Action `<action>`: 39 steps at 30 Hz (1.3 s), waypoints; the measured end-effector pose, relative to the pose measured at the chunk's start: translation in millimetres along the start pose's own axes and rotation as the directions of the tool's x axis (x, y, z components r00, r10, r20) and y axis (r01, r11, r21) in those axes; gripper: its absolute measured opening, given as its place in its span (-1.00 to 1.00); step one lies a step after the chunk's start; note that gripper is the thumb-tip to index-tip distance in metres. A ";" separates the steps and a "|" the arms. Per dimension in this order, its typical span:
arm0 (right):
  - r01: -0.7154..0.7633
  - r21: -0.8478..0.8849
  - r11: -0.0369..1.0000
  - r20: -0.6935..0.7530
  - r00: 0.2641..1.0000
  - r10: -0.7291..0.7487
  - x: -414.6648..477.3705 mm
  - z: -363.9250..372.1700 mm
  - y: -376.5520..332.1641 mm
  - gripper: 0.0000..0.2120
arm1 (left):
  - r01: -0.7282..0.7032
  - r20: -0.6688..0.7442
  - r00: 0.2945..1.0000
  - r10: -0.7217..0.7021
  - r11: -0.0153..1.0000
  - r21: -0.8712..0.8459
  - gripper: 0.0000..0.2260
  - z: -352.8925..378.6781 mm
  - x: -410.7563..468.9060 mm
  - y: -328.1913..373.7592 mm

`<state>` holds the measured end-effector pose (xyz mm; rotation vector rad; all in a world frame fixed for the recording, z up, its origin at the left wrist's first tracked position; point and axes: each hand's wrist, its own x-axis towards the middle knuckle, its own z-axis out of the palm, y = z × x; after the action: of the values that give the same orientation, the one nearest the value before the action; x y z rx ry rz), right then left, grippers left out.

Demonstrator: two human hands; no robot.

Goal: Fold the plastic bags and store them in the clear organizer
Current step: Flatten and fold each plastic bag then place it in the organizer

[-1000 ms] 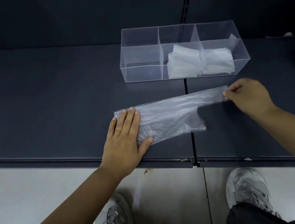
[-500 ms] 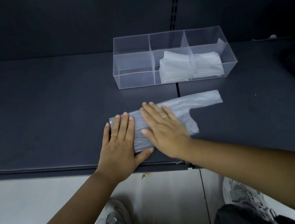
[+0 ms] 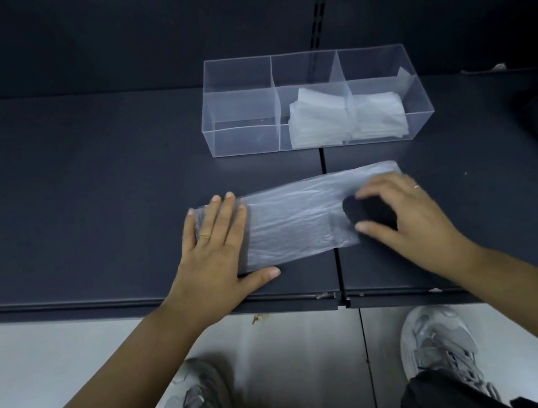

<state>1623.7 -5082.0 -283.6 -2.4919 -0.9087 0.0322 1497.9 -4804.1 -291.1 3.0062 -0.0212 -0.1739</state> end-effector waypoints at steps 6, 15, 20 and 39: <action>-0.003 0.143 0.990 0.075 0.997 -0.008 -12.4 12.4 -18.7 -0.92 | -0.213 0.019 0.975 0.219 0.962 -0.172 -0.23 8.2 -2.2 40.1; -0.192 0.290 0.938 0.328 0.940 0.091 0.1 -16.7 -23.2 -0.86 | -0.235 -0.327 0.929 0.176 0.960 -0.152 -0.69 13.9 5.9 51.1; 0.143 -0.073 0.987 0.210 0.970 -0.125 -2.2 -17.7 -48.6 -0.25 | -0.254 -0.420 0.891 0.172 0.956 -0.146 -0.85 8.7 8.5 51.2; -0.357 0.441 0.824 0.068 0.928 0.366 47.0 19.4 -30.7 -0.83 | 0.347 0.156 0.820 -0.551 0.261 -0.901 -0.88 -20.9 4.1 -46.5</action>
<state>1638.3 -5024.5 -280.4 -2.1798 -0.3473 0.3083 1504.7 -4755.4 -277.0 1.7788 0.7396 0.0626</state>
